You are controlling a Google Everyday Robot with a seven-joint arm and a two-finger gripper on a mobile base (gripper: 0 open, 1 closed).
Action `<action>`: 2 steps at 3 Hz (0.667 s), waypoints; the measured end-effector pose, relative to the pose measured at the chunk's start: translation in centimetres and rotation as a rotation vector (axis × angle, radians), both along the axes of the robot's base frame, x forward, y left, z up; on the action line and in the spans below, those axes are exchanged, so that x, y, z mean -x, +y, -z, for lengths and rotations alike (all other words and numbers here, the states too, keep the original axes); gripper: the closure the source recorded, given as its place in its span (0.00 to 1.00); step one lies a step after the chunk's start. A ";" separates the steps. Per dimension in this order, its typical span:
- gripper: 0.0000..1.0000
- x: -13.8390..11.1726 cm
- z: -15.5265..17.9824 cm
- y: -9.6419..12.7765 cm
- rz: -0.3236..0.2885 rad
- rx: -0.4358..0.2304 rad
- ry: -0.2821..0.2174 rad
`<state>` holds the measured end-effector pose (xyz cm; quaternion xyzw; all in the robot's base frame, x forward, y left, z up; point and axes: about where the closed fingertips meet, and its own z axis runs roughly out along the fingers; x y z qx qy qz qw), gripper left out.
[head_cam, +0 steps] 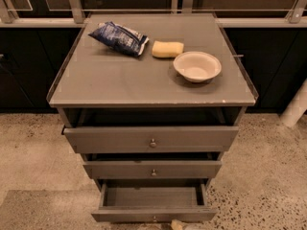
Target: Close bottom drawer
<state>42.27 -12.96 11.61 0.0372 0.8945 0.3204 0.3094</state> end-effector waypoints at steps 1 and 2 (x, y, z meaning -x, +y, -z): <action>1.00 -1.7 0.3 0.6 0.043 0.020 -0.093; 1.00 -2.5 -0.4 0.9 0.041 0.028 -0.137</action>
Offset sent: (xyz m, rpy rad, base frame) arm 0.0963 0.0398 0.0697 -0.0817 -0.4496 -0.0178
